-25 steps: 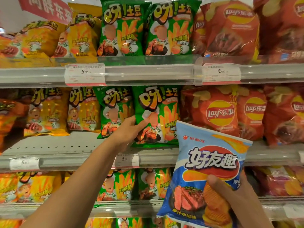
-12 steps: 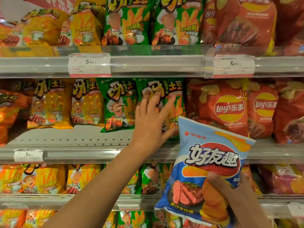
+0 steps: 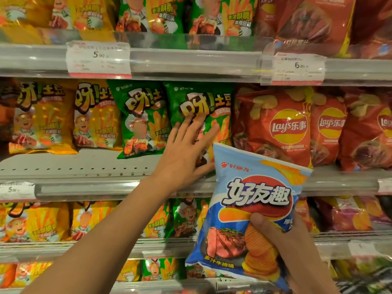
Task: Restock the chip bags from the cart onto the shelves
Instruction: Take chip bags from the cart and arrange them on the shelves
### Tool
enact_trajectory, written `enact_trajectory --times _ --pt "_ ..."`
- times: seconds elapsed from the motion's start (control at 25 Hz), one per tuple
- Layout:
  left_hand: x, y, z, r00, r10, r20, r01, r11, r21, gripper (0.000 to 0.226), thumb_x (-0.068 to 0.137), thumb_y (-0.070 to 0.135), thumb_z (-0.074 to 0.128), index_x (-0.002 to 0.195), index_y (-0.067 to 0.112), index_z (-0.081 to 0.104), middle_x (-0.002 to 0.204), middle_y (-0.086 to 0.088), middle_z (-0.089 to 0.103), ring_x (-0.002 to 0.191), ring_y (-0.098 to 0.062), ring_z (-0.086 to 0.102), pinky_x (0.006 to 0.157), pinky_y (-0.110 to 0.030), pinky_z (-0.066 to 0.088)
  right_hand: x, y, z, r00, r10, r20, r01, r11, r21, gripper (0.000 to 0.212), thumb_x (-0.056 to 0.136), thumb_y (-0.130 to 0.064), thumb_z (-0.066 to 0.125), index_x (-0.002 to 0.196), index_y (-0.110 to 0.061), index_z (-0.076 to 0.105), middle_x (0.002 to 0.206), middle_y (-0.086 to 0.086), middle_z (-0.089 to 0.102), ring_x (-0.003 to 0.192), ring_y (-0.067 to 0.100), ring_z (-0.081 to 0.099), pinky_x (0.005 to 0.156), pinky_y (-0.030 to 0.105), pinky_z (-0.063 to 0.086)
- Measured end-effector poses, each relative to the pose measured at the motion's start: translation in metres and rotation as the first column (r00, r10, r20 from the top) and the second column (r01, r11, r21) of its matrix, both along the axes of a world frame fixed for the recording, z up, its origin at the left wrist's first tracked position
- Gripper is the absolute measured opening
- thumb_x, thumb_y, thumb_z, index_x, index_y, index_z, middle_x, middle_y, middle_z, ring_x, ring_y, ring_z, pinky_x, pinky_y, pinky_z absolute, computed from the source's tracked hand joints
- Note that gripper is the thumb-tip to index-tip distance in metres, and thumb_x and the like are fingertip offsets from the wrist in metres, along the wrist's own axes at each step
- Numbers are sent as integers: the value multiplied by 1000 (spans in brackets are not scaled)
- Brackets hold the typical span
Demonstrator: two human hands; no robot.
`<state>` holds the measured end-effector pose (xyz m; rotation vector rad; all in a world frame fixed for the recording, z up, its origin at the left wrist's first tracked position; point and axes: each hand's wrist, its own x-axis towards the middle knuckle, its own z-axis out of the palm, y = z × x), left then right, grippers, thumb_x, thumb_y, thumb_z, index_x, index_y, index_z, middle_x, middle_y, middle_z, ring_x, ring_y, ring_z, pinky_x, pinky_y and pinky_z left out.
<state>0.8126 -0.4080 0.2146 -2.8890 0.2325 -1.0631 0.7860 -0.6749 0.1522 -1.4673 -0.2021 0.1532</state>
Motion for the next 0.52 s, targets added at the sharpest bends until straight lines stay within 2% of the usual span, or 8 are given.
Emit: enact_trajectory --times 0.08,0.12,0.24,0.32,0.36,0.4,0.44,0.52 --pt "-17 12 -11 1000 7 -25 -8 999 -42 79 95 63 44 160 28 16 168 -9 11 156 -33 3 124 -54 10 -4 13 2 998 53 23 -53 999 -3 84 35 -57 91 113 -48 62 99 -19 78 91 9 75 77 35 61" --pt "-28 20 -17 999 31 -35 -33 998 -51 79 96 64 41 161 28 14 169 -9 9 156 -32 2 125 -54 11 -6 23 1 997 74 29 -74 997 -10 85 34 -60 92 113 -48 62 100 -21 78 90 6 75 76 33 62" --pt "-65 55 -30 989 137 -63 -139 989 -43 77 96 66 29 160 25 19 168 -10 15 156 -31 6 124 -57 13 -19 60 4 995 101 10 -101 995 -10 70 41 -57 90 107 -57 64 106 -17 78 101 17 74 91 46 59" --pt "-90 85 -34 976 192 -106 -197 980 -41 74 97 65 29 160 25 21 168 -8 16 156 -29 6 124 -57 9 -31 94 10 990 139 8 -139 990 -30 67 41 -61 92 102 -58 66 103 -21 77 102 17 73 92 46 57" --pt "-103 101 -35 968 212 -131 -219 975 -39 73 98 65 31 160 27 20 168 -6 14 156 -28 4 124 -56 6 -37 113 13 987 161 21 -159 986 -46 72 40 -60 91 107 -52 66 101 -22 77 99 14 73 91 43 58" --pt "-117 118 -36 963 226 -147 -234 971 -42 73 98 63 34 160 27 19 168 -5 14 156 -27 3 124 -56 5 -45 133 16 983 179 43 -176 983 -58 74 41 -56 89 111 -44 67 97 -23 78 94 10 74 86 37 59" --pt "-133 137 -36 960 235 -150 -246 968 -55 71 98 62 35 159 27 22 168 -5 17 156 -28 5 124 -57 5 -54 156 21 977 203 70 -199 978 -66 68 46 -49 88 110 -37 68 91 -24 78 85 3 75 77 25 60" --pt "-171 180 -32 956 251 -152 -266 960 -89 70 98 60 34 156 21 34 164 -10 28 154 -33 15 122 -60 13 -80 207 32 966 218 142 -210 975 -67 45 61 -32 87 101 -34 67 80 -30 75 73 -10 70 57 4 50"
